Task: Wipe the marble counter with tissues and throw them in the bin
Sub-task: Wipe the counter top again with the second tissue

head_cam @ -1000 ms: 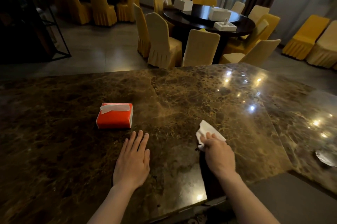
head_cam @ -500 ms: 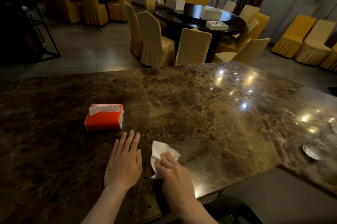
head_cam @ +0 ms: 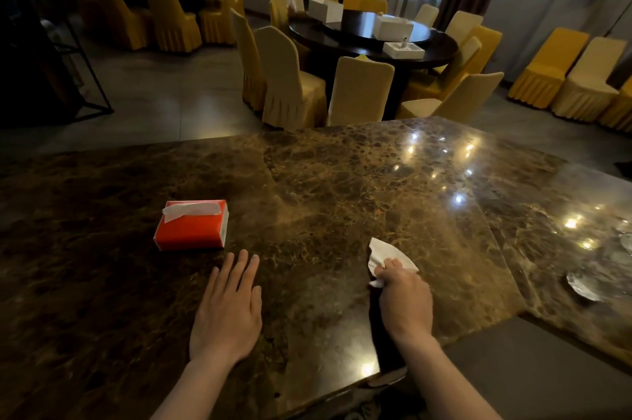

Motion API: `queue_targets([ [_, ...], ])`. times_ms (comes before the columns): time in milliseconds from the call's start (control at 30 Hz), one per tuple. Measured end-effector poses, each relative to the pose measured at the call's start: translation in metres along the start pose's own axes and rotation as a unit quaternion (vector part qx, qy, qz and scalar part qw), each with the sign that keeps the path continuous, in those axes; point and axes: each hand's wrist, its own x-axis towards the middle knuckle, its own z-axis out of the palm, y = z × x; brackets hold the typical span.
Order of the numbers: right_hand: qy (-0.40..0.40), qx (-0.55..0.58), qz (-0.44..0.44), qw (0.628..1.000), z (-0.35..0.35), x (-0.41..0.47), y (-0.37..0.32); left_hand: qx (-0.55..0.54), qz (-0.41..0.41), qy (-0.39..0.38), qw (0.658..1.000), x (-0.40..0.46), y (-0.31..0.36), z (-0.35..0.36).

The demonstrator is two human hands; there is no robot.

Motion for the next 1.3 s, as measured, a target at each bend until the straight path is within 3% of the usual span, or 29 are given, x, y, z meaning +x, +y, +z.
queue_targets([
  [133,-0.003,0.026,-0.064,0.998,0.019,-0.033,-0.041,0.010,-0.005,0.002,1.000,0.001,0.003,0.001],
  [333,-0.069,0.069,-0.272,0.957,0.024,-0.059,-0.068,0.017,-0.001,-0.004,1.000,0.002,0.001,0.002],
  [433,-0.019,0.082,-0.160,0.983,0.010,-0.027,-0.029,-0.002,0.006,-0.007,1.000,0.001,-0.002,0.001],
  [533,-0.017,0.014,-0.040,0.999,-0.003,0.011,0.008,0.001,0.003,-0.006,1.000,0.001,-0.001,0.000],
  [633,-0.004,-0.014,-0.049,0.999,0.009,0.021,-0.006,0.007,0.000,0.001,1.000,0.001,0.002,0.001],
  [767,-0.011,0.046,-0.124,0.991,0.034,0.006,-0.070,0.014,0.000,-0.001,1.000,0.004,0.001,0.002],
  [900,-0.070,0.095,-0.245,0.962,0.045,-0.034,-0.119,0.038,0.004,-0.006,0.999,0.004,0.000,0.004],
  [1000,-0.111,0.092,-0.307,0.941,0.040,-0.040,-0.110,0.033,0.009,-0.007,0.999,0.004,-0.004,0.005],
  [1067,-0.095,0.100,-0.275,0.952,0.029,-0.030,-0.089,0.003,0.006,-0.006,1.000,0.003,-0.005,0.004],
  [1200,-0.039,0.068,-0.124,0.989,0.013,0.001,-0.036,-0.005,0.003,0.003,1.000,0.002,-0.005,0.003],
  [1300,-0.014,0.019,-0.076,0.997,0.016,-0.002,-0.037,0.000,-0.003,0.007,1.000,0.002,-0.004,0.005],
])
